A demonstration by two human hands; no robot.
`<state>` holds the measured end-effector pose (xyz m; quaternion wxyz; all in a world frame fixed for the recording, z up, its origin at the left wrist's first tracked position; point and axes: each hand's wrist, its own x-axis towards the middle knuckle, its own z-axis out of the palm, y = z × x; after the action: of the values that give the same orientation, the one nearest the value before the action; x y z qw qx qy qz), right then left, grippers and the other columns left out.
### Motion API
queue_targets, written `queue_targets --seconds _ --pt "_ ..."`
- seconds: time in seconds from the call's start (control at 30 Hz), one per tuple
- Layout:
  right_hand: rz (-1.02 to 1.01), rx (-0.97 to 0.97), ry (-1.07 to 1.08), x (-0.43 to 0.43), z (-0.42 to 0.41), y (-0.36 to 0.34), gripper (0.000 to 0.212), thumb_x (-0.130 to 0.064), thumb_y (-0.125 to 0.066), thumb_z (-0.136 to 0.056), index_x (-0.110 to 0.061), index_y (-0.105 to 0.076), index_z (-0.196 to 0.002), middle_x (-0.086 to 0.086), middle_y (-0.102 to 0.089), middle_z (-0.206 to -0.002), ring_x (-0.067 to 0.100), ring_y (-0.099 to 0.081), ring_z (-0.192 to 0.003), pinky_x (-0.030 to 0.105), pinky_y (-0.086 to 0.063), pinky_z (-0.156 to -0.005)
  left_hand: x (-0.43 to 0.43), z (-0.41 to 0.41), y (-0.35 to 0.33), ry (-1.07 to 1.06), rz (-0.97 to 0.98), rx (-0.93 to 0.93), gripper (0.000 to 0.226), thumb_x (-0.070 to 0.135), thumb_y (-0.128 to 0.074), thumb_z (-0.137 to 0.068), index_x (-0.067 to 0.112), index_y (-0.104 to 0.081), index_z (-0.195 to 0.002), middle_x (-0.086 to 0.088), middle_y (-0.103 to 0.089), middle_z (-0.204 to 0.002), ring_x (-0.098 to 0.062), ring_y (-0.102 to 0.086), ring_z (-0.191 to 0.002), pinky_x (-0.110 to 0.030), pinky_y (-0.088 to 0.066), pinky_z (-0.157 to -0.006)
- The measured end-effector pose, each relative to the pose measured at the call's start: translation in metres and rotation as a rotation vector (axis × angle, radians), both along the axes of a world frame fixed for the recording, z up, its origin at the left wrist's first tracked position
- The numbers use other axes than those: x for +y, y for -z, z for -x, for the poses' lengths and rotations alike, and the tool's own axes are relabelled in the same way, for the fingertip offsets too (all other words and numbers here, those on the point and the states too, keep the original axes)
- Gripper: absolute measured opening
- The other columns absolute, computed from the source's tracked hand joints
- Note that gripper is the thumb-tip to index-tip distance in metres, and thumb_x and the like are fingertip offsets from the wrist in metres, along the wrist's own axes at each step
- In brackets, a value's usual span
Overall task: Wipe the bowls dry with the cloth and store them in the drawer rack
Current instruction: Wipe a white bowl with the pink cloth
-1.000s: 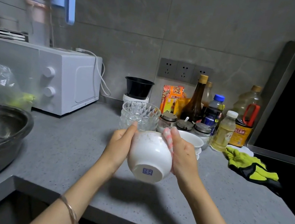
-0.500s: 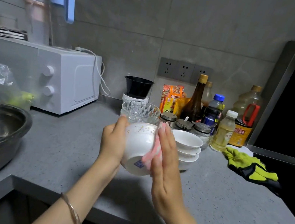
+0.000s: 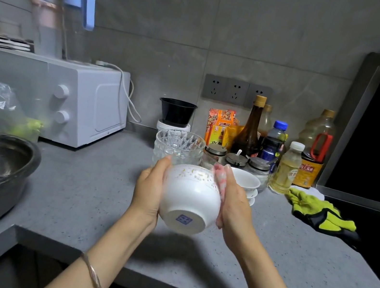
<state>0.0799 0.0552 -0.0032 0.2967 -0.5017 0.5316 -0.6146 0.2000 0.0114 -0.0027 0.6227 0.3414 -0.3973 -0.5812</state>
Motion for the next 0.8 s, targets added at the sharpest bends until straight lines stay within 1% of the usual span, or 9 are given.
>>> queue_targets --seconds 0.1,0.2,0.3,0.4,0.47,0.53,0.63,0.7,0.8 --pt "0.002 0.024 0.008 -0.002 0.003 0.0 0.068 -0.051 -0.034 -0.092 0.012 -0.057 -0.104 0.009 -0.05 -0.058 0.003 -0.045 -0.04 0.014 -0.03 -0.037 -0.004 -0.002 0.007 0.029 -0.007 -0.081 0.028 0.029 -0.048 -0.096 0.007 -0.058 -0.083 -0.011 -0.06 -0.074 -0.018 -0.058 -0.061 -0.023 -0.043 -0.051" --pt "0.088 0.076 0.016 -0.006 0.005 -0.004 0.066 -0.049 -0.04 -0.094 0.015 -0.058 -0.091 0.003 -0.052 -0.057 0.002 -0.047 -0.045 0.011 -0.034 -0.041 -0.009 -0.007 0.004 0.029 0.135 -0.346 0.043 0.032 -0.041 -0.1 0.006 -0.053 -0.068 0.0 -0.054 -0.057 -0.004 -0.049 -0.05 -0.015 -0.037 -0.045" --pt "0.201 0.214 -0.018 -0.009 0.006 -0.004 0.058 -0.056 -0.046 -0.089 -0.006 -0.058 -0.063 -0.002 -0.057 -0.055 0.011 -0.052 -0.054 0.019 -0.037 -0.047 -0.005 -0.007 -0.006 0.045 0.357 -0.552 0.056 0.037 -0.039 -0.1 0.017 -0.045 -0.047 0.009 -0.043 -0.039 -0.002 -0.04 -0.039 -0.017 -0.03 -0.042" --pt "0.252 0.262 -0.025 -0.01 0.002 0.001 0.043 -0.047 -0.046 -0.091 -0.021 -0.053 -0.057 -0.008 -0.058 -0.054 0.004 -0.051 -0.053 0.016 -0.036 -0.047 -0.001 -0.002 -0.003 -0.032 0.49 -0.663 0.058 0.035 -0.047 -0.097 0.017 -0.044 -0.042 0.008 -0.044 -0.037 -0.004 -0.041 -0.038 -0.022 -0.03 -0.043" --pt "0.321 0.284 -0.006 -0.006 -0.002 0.003 0.039 -0.047 -0.042 -0.092 -0.023 -0.058 -0.066 -0.012 -0.062 -0.064 -0.002 -0.053 -0.06 0.014 -0.038 -0.053 -0.001 0.001 -0.001 -0.08 0.469 -0.583 0.054 0.03 -0.05 -0.096 0.016 -0.047 -0.044 0.009 -0.044 -0.037 -0.004 -0.041 -0.038 -0.022 -0.029 -0.044" --pt "0.4 0.326 -0.045 -0.002 -0.005 0.008 0.037 -0.044 -0.034 -0.096 -0.028 -0.067 -0.093 -0.018 -0.067 -0.091 -0.003 -0.06 -0.086 0.016 -0.044 -0.073 -0.003 0.002 0.0 -0.08 0.339 -0.396 0.048 0.025 -0.051 -0.097 0.01 -0.053 -0.051 0.008 -0.049 -0.039 -0.005 -0.045 -0.037 -0.02 -0.032 -0.043" --pt "0.488 0.499 -0.069 0.004 -0.007 0.023 0.044 -0.034 -0.027 -0.101 -0.025 -0.043 -0.14 -0.012 -0.042 -0.145 0.01 -0.035 -0.136 0.032 -0.029 -0.111 -0.007 0.001 0.0 -0.129 0.151 -0.194 0.046 0.024 -0.051 -0.096 0.013 -0.051 -0.051 0.006 -0.05 -0.04 -0.009 -0.047 -0.038 -0.021 -0.035 -0.044" --pt "0.509 0.634 -0.011 0.011 -0.012 0.034 0.048 -0.039 -0.023 -0.102 -0.025 -0.028 -0.148 -0.012 -0.023 -0.155 0.013 -0.017 -0.145 0.037 -0.016 -0.117 -0.01 -0.001 0.0 -0.169 0.105 -0.149 0.045 0.026 -0.05 -0.096 0.015 -0.047 -0.052 0.004 -0.049 -0.042 -0.013 -0.047 -0.042 -0.021 -0.035 -0.045" --pt "0.568 0.894 0.084 0.015 -0.021 0.041 0.052 -0.044 -0.021 -0.101 -0.025 -0.027 -0.149 -0.006 -0.02 -0.157 0.018 -0.012 -0.146 0.038 -0.008 -0.118 -0.011 -0.003 0.002 -0.19 0.127 -0.174 0.048 0.028 -0.049 -0.096 0.019 -0.04 -0.05 0.003 -0.041 -0.047 -0.015 -0.042 -0.053 -0.026 -0.033 -0.052"
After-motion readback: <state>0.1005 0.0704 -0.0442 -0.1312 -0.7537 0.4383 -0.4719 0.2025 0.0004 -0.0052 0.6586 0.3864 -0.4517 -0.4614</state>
